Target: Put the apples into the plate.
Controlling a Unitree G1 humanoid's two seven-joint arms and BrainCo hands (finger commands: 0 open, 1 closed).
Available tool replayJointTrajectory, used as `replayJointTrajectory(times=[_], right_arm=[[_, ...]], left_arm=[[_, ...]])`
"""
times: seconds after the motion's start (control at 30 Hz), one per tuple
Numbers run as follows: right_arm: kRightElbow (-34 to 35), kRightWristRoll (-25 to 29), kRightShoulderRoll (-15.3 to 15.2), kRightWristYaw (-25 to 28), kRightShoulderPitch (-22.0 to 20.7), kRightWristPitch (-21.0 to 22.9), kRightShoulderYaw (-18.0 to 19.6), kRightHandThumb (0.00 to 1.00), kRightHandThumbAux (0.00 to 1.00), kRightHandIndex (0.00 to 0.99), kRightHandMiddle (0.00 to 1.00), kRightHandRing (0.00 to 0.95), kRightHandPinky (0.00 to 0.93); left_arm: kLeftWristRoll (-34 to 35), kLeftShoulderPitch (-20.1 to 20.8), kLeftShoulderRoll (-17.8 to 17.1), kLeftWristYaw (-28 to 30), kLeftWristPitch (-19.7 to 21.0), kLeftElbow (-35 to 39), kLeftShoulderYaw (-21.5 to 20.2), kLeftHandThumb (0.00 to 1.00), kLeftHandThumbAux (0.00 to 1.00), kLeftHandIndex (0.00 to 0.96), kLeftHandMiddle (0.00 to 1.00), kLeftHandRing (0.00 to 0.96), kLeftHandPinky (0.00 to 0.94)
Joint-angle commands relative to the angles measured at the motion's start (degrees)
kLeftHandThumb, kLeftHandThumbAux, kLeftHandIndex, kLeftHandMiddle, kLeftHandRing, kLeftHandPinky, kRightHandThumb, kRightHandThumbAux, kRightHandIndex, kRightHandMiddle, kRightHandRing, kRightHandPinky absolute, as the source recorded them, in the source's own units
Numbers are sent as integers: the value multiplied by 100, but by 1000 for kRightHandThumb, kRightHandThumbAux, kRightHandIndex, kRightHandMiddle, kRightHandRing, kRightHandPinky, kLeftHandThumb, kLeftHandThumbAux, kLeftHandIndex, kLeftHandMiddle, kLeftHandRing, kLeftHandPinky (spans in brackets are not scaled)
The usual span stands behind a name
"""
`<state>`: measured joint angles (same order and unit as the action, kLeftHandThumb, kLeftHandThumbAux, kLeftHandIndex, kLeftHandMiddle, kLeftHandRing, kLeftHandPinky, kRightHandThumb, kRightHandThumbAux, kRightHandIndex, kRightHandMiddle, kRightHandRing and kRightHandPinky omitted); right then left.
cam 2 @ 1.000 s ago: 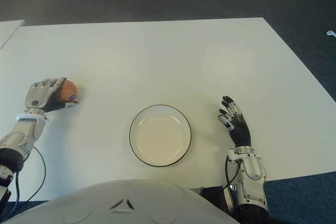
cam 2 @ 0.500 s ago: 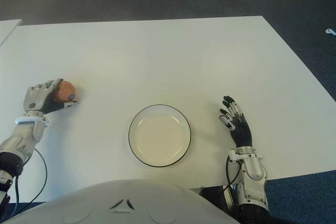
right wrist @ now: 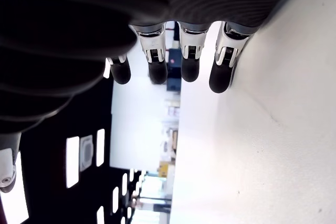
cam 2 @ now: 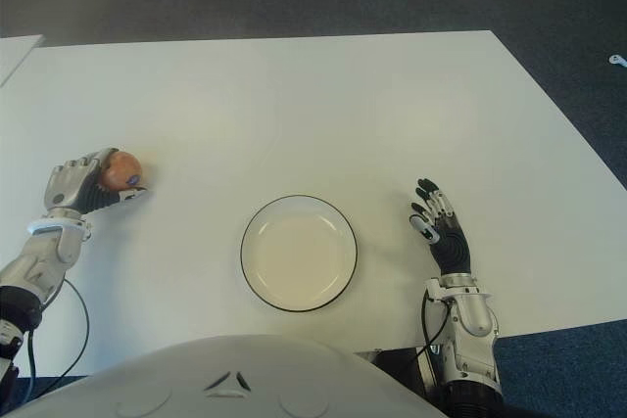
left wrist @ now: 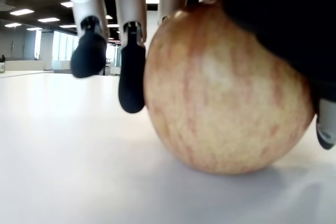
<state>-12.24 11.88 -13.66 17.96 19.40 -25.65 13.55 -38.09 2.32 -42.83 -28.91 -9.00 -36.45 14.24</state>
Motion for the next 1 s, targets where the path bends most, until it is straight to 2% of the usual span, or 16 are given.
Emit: replayJointTrajectory(times=[0.03, 0.23, 0.37, 0.53, 0.83, 1.0], right_arm=[[-64, 15, 63, 11, 71, 265, -54, 47, 475, 0, 0, 0, 0], [10, 7, 92, -6, 117, 298, -65, 49, 480, 0, 0, 0, 0], [21, 34, 109, 11, 136, 328, -64, 51, 481, 0, 0, 0, 0], [19, 30, 99, 56, 158, 308, -90, 51, 477, 0, 0, 0, 0], [26, 9, 93, 79, 190, 288, -122, 48, 470, 0, 0, 0, 0], [25, 28, 138, 27, 211, 325, -120, 54, 471, 0, 0, 0, 0]], left_arm=[[17, -345, 179, 411, 20, 31, 152, 719, 700, 443, 762, 750, 748], [54, -508, 136, 488, 143, 483, 54, 721, 700, 443, 760, 749, 752], [73, -759, 41, 679, 360, 1479, -191, 723, 699, 443, 766, 757, 765], [40, -976, 44, 739, 435, 2449, -453, 725, 698, 443, 784, 778, 794], [75, -1147, 77, 926, 341, 3399, -854, 728, 697, 443, 826, 820, 830], [112, -1195, 122, 1412, 515, 4307, -1140, 730, 697, 443, 835, 829, 835]])
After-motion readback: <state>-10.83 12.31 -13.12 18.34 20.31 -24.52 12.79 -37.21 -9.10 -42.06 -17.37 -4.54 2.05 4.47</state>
